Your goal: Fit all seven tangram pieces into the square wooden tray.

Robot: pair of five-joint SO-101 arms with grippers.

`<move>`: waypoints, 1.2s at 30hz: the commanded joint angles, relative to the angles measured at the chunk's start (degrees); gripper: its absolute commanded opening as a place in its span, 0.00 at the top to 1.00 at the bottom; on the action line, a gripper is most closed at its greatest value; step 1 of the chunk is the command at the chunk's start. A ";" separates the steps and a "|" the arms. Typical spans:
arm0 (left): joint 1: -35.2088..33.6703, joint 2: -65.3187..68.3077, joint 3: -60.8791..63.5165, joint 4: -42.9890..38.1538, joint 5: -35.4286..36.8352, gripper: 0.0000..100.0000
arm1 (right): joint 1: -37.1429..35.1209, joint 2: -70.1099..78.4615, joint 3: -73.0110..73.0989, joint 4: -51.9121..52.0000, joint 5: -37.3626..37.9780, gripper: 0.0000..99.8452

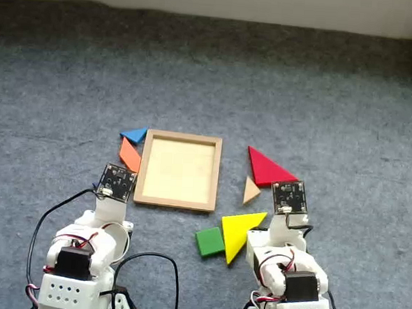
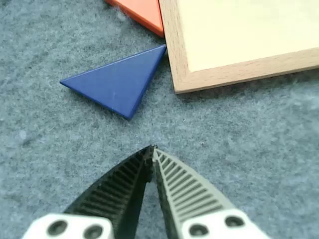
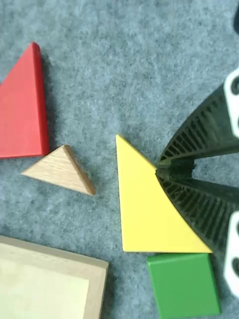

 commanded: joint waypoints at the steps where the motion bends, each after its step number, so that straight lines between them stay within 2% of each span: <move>1: 0.75 -1.98 1.10 0.35 0.62 1.00 | 0.66 -0.84 5.93 0.31 0.70 0.99; 29: 0.75 -1.98 1.10 0.35 0.62 1.00 | 0.92 -0.84 5.23 0.04 0.70 0.99; 36: 0.75 -1.98 1.10 0.35 0.62 1.00 | 9.19 -0.84 -6.81 -4.09 0.79 0.99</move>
